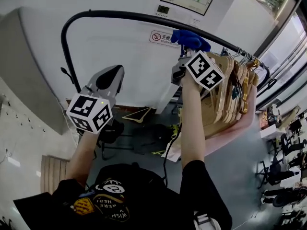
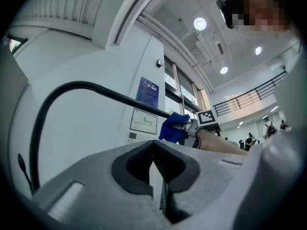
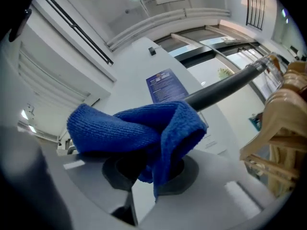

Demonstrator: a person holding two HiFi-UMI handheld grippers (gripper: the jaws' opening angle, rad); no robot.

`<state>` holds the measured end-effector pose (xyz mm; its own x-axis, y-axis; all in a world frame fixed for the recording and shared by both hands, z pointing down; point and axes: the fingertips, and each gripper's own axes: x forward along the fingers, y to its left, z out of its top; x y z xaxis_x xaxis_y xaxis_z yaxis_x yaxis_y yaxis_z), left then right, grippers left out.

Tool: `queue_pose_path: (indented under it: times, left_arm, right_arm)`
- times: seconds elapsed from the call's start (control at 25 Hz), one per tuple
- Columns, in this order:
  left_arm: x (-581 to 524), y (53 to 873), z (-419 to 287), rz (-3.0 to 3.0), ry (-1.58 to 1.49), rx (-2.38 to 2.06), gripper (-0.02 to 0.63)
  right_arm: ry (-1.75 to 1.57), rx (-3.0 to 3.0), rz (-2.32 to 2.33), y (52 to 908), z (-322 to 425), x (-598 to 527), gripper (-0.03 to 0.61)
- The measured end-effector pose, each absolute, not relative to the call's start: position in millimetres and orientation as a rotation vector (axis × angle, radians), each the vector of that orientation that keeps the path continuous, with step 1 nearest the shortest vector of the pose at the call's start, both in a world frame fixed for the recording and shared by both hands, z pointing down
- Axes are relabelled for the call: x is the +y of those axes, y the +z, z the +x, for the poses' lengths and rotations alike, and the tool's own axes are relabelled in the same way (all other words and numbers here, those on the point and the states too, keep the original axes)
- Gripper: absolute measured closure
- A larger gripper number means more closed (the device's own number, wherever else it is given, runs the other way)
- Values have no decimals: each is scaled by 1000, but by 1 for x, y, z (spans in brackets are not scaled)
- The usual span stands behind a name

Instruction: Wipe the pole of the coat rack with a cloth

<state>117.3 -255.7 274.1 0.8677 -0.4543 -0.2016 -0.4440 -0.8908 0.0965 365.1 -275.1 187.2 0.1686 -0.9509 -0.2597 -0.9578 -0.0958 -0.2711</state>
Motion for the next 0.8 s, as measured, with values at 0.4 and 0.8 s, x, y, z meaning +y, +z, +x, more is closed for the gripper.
queue_pose_path:
  times: [0.4,0.8]
  left_arm:
    - [-273,258,-4,2895,-386,-1162,611]
    - [-257,256,-62,2816,-412,-1285,611]
  right_arm:
    - [-70,2198,-1739,190,183,-382,520]
    - [-186,2382,-1524,187,60,-422,520]
